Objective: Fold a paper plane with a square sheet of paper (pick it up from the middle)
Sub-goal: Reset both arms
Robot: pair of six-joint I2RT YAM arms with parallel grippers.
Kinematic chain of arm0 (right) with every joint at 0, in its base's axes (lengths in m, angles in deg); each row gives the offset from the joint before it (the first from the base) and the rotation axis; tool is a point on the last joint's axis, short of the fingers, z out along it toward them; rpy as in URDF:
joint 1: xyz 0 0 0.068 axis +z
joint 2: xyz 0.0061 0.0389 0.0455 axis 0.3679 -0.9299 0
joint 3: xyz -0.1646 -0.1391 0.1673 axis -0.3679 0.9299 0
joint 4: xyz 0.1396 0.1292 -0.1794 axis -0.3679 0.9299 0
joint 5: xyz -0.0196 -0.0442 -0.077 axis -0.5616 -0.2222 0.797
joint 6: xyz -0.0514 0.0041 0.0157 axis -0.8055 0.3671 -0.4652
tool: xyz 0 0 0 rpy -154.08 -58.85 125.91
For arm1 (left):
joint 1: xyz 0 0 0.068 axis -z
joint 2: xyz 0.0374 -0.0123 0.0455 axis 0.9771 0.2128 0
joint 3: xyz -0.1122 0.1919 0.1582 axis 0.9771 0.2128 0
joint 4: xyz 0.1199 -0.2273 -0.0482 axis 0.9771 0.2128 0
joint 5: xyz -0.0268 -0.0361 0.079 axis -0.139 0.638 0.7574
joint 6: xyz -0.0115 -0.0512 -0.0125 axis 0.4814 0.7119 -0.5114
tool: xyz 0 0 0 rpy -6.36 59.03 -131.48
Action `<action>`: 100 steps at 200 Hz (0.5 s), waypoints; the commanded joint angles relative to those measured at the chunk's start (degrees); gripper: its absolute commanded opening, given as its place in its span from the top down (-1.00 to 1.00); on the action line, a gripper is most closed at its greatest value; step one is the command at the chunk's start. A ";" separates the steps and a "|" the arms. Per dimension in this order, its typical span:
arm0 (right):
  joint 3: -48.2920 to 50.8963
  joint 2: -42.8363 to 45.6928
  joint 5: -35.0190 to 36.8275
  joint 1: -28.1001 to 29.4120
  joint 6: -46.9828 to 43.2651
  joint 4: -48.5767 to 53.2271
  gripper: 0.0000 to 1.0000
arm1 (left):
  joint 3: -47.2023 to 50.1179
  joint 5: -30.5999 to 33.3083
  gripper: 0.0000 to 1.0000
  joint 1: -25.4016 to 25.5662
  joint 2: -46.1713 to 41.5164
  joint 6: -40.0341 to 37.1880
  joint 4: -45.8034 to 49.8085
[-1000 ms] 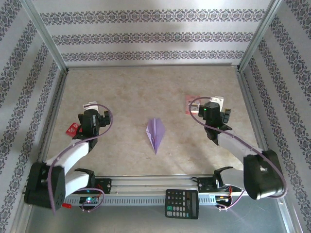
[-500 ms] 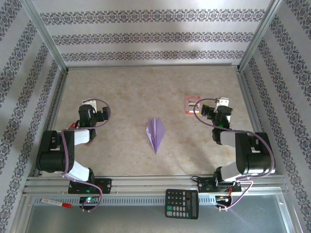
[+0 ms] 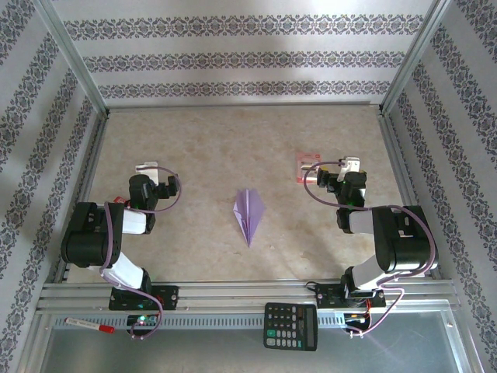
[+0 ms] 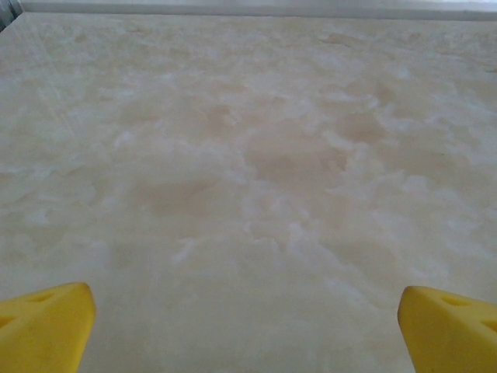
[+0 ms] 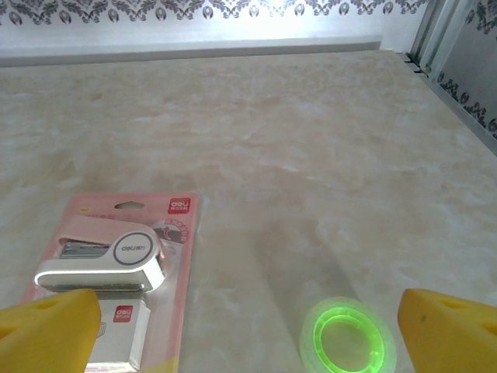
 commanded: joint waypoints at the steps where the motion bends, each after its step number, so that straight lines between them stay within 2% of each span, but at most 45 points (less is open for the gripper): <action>1: -0.37 0.37 -0.94 0.67 -1.13 -2.04 -0.96 | 0.11 0.08 -1.00 0.48 0.12 -0.73 -3.74; 100: -0.28 0.46 -1.43 0.75 -1.47 -2.05 -0.96 | 0.31 -0.04 -1.00 0.40 0.21 -0.68 -4.38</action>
